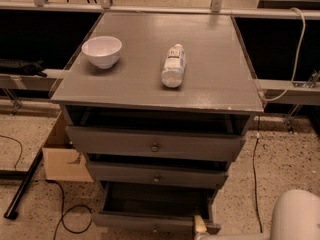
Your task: Open bottom drawer
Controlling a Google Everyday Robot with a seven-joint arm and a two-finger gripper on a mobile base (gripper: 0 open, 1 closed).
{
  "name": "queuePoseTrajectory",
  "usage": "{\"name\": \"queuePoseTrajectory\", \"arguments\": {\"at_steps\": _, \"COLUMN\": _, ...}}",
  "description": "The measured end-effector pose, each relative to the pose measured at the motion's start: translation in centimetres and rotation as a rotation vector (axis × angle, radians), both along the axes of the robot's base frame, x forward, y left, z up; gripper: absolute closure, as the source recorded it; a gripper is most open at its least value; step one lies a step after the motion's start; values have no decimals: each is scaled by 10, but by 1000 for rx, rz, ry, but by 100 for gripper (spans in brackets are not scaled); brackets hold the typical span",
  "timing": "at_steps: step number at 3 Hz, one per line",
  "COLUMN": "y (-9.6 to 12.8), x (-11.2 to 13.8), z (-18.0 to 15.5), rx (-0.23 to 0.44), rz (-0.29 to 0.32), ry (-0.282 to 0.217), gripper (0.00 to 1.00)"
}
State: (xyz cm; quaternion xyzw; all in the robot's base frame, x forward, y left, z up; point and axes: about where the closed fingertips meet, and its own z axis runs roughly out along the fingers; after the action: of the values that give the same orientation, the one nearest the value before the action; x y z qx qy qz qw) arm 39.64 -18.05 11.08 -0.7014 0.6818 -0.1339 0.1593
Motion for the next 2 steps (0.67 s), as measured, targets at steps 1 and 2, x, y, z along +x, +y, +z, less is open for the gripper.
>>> {"name": "queuePoseTrajectory", "arguments": {"at_steps": 1, "y": 0, "x": 0, "z": 7, "rx": 0, "rz": 0, "ry": 0, "gripper": 60}}
{"name": "queuePoseTrajectory", "arguments": {"at_steps": 2, "y": -1, "x": -3, "z": 9, "rx": 2, "rz": 0, "ry": 5, "gripper": 91}}
